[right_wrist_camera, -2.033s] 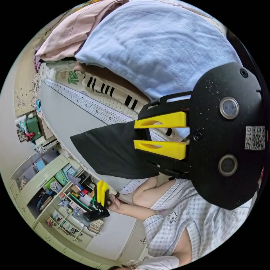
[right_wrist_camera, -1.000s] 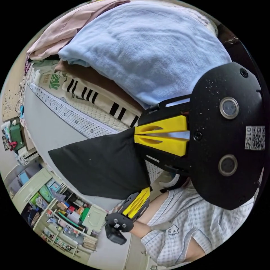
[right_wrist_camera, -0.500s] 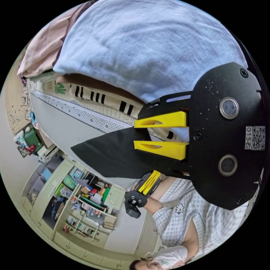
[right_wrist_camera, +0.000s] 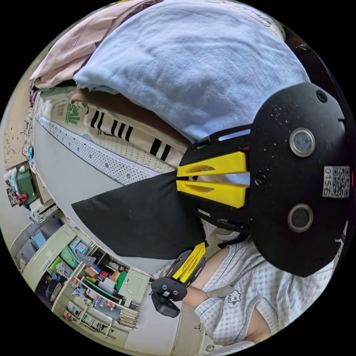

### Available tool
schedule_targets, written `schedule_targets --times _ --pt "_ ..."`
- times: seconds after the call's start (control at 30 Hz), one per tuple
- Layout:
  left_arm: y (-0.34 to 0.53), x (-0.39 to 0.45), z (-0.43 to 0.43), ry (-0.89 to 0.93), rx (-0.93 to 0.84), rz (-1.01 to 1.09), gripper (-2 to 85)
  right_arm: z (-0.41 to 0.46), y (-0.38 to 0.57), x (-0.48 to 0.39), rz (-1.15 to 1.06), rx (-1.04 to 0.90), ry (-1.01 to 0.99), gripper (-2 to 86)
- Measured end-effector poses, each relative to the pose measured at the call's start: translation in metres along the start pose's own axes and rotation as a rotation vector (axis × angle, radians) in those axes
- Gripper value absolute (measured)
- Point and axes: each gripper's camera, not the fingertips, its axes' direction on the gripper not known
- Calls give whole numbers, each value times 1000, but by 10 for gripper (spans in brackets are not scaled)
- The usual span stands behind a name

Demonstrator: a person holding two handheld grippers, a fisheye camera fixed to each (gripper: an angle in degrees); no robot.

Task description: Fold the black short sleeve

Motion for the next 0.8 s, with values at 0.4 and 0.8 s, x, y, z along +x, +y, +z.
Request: schedule_targets --times 0.4,0.8 --pt "221 -60 -168 -316 687 -841 87 -51 11 -42 -78 460 -88 65" --pt "264 -81 -150 -236 602 -1060 140 12 -109 -104 -167 304 -105 106"
